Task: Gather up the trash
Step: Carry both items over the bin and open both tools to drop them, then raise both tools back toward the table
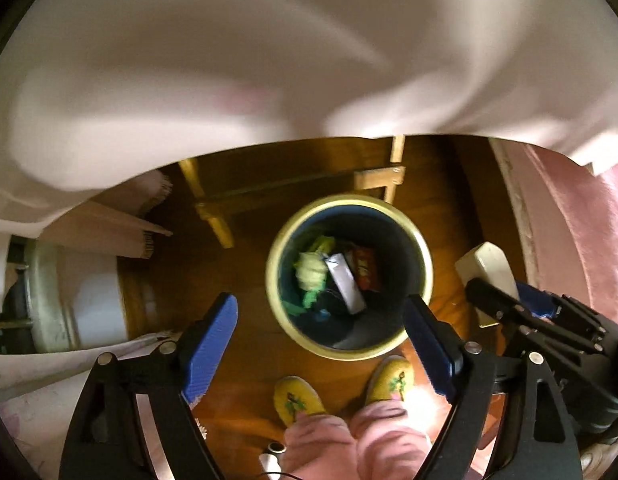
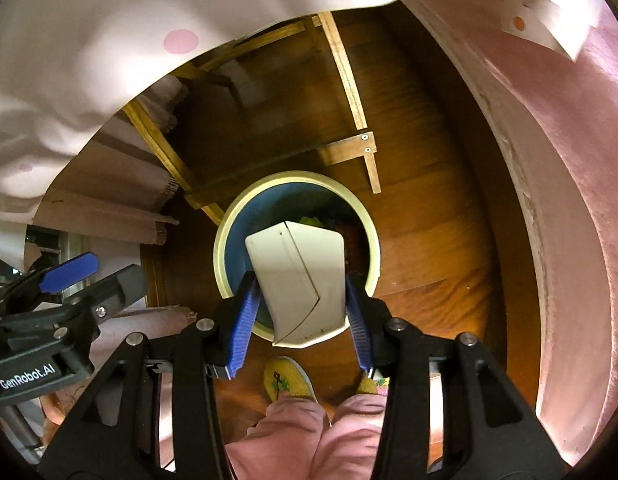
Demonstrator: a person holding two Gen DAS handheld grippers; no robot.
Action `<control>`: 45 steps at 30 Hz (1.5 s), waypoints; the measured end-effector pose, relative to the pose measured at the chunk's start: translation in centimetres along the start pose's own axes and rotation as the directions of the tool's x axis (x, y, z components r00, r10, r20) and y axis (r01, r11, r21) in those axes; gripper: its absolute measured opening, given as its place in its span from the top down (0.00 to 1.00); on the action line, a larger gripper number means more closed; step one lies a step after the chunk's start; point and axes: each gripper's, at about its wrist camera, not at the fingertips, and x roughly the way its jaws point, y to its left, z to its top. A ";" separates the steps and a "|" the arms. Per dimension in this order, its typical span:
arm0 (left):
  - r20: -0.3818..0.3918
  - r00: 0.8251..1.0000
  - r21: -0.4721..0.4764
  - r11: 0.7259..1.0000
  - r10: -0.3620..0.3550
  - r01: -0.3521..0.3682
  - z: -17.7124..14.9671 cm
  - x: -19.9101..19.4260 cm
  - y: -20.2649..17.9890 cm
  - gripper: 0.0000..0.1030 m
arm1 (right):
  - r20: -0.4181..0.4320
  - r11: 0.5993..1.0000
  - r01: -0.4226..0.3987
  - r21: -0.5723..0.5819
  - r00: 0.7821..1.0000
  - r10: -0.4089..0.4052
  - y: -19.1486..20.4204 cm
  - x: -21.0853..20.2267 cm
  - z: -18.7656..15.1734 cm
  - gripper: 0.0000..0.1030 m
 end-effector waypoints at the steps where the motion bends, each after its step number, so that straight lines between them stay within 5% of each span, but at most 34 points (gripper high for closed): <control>1: 0.003 1.000 -0.004 1.000 0.004 -0.004 -0.2 -0.2 0.6 0.17 | 0.000 1.000 -0.002 -0.004 1.000 0.002 0.2 0.2 0.3 0.61; 7: 0.022 0.999 -0.040 0.999 0.031 -0.030 -0.8 -1.3 2.8 0.17 | -0.022 1.000 -0.015 -0.014 1.000 0.015 2.3 1.5 1.5 0.60; 10: 0.039 0.999 -0.056 0.998 0.037 -0.034 -1.1 -2.4 3.7 0.17 | -0.006 0.999 -0.018 -0.030 1.000 0.017 3.5 1.4 2.1 0.51; 19: 0.079 0.996 -0.074 0.997 0.029 -0.023 -1.5 -7.3 4.5 0.17 | 0.026 0.996 -0.041 -0.080 0.999 0.044 6.5 -2.4 2.5 0.47; 32: 0.204 0.979 -0.037 0.999 -0.017 0.025 1.0 -21.0 5.3 0.17 | 0.069 0.994 -0.021 -0.106 0.997 0.028 8.8 -13.8 2.0 0.47; 45: 0.358 0.932 0.056 0.998 -0.056 0.039 3.9 -36.6 6.1 0.17 | 0.238 0.989 -0.023 -0.143 0.970 0.057 14.7 -27.7 3.9 0.47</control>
